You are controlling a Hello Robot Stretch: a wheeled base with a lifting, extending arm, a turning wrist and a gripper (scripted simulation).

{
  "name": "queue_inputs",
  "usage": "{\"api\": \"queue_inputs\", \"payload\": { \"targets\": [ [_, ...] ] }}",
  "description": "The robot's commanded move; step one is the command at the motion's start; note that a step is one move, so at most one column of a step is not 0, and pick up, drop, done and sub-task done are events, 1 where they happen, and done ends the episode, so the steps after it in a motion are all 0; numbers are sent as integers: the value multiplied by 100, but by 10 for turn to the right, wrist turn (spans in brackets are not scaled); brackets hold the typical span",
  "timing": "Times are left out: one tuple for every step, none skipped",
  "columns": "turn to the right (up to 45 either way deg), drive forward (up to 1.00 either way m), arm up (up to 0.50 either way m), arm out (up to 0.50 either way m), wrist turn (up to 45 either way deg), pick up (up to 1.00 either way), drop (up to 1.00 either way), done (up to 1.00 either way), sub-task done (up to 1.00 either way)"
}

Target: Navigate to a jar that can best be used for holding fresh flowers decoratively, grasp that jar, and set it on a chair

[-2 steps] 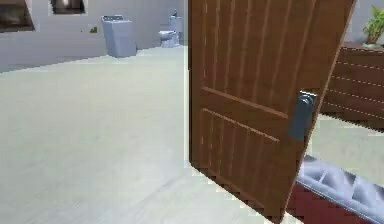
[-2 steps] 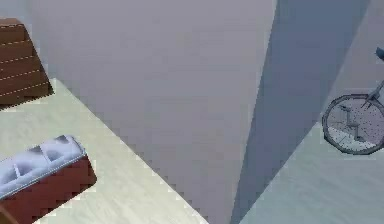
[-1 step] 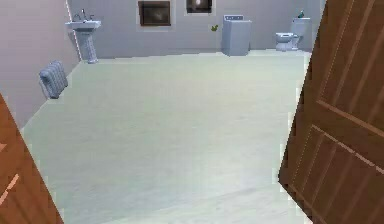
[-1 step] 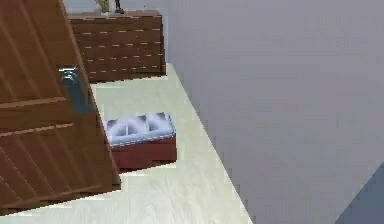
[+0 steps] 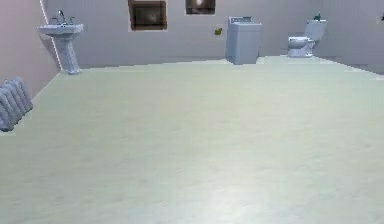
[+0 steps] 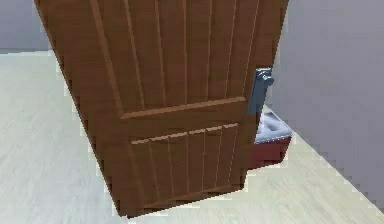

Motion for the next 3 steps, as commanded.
{"api": "queue_inputs", "payload": {
  "targets": [
    [-60,0,0,0,0,0,0,0,0],
    [0,50,0,0,0,0,0,0,0],
    [420,0,0,0,0,0,0,0,0]
  ]
}}
